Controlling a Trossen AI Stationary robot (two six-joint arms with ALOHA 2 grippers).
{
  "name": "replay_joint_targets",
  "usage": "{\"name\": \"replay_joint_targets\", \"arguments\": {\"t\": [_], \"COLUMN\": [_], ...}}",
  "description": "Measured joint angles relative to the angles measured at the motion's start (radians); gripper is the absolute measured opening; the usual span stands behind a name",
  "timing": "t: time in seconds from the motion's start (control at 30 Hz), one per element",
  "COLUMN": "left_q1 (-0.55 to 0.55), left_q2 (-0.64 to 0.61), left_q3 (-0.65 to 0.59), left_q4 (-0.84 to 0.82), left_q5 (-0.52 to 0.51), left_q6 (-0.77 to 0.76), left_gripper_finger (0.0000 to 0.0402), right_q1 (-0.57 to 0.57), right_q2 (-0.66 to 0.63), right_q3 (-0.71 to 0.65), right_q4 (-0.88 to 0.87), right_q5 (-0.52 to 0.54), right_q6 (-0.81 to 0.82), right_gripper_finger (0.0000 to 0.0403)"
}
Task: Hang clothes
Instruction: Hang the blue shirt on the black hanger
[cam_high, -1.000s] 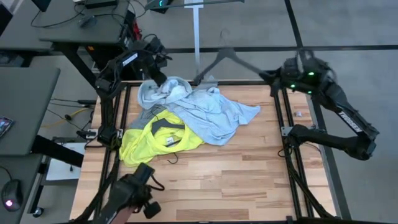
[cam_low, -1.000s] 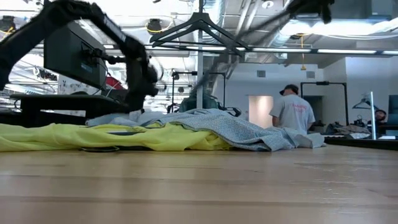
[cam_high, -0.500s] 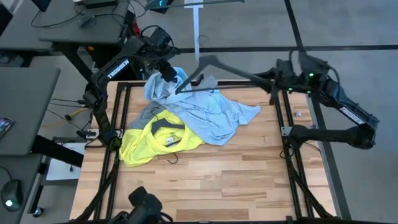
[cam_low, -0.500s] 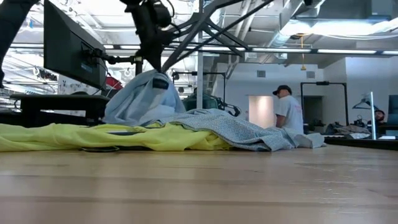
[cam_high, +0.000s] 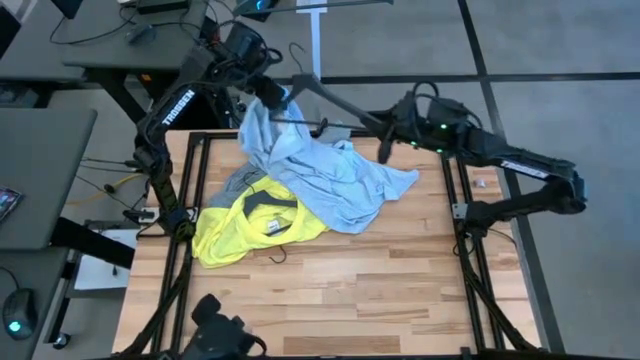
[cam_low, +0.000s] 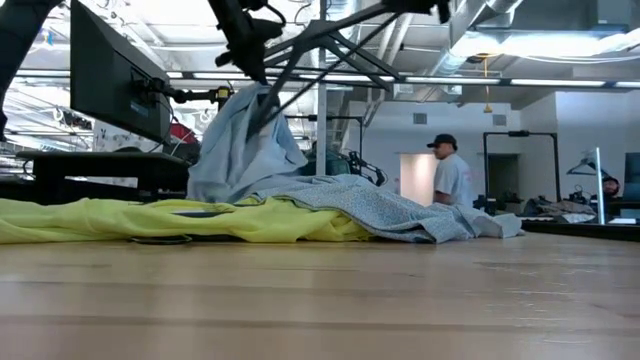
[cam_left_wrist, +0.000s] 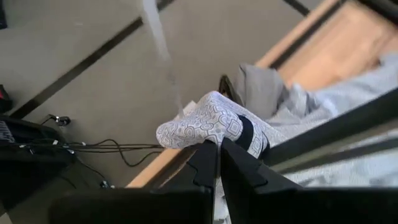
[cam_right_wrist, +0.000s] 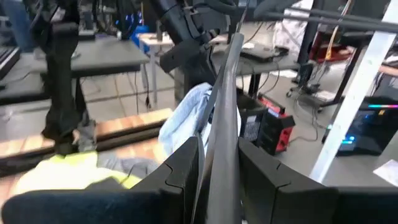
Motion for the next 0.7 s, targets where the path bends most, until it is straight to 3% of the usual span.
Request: {"name": "replay_joint_targets", "arguments": {"t": [0.1, 0.4, 0.7], "left_q1": [0.019, 0.059, 0.029], "left_q2": [0.0, 0.001, 0.001], "left_q3": [0.021, 0.078, 0.173], "left_q4": [0.027, 0.042, 0.037], "left_q5": [-0.003, -0.001, 0.087], "left_q6": [-0.04, -0.057, -0.076], "left_gripper_finger": [0.0, 0.0, 0.0], "right_q1": [0.013, 0.04, 0.033], "right_q2": [0.059, 0.213, 0.348], "right_q3": [0.0, 0.0, 0.001], "right_q4": [0.087, 0.216, 0.358], "right_q5": [0.063, 0.104, 0.131], "right_q6": [0.0, 0.045, 0.066], "right_gripper_finger": [0.0079, 0.0079, 0.0079]}}
